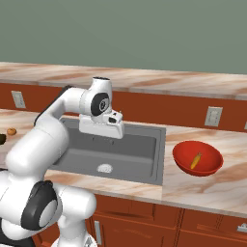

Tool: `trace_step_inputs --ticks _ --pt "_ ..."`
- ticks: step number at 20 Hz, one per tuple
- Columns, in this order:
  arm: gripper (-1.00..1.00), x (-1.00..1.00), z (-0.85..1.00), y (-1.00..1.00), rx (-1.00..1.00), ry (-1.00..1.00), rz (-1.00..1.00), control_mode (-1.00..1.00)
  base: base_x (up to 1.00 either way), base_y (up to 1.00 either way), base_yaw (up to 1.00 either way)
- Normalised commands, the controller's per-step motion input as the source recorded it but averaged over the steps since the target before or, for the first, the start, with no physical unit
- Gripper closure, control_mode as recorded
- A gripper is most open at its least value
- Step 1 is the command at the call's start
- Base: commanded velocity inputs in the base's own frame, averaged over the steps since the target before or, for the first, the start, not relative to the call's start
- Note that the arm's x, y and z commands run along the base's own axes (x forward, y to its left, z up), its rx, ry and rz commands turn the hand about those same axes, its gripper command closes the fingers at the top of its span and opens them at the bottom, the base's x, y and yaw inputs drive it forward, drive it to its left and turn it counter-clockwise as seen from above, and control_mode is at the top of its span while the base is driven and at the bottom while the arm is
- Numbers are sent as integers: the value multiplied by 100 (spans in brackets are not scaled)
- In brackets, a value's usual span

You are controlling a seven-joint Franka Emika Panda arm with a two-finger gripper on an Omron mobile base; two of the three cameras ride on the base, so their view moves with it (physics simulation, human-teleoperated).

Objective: There is a mixed pile of frozen fruits and vegetables on the counter. Locate all the frozen vegetables and place the items in a bowl on the counter. Take all the frozen fruits and defrost them in a running sink.

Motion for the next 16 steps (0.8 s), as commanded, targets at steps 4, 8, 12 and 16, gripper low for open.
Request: trace_step_inputs --ticks 4,8,12,16 --pt "-100 -19 4 100 -1 4 9 -100 0 0 0" --pt "-100 -7 -5 100 0 5 13 -100 0 0 0" --pt "-100 1 -23 100 0 7 14 -100 0 0 0" --pt "-100 1 -37 100 0 13 13 -100 0 0 0"
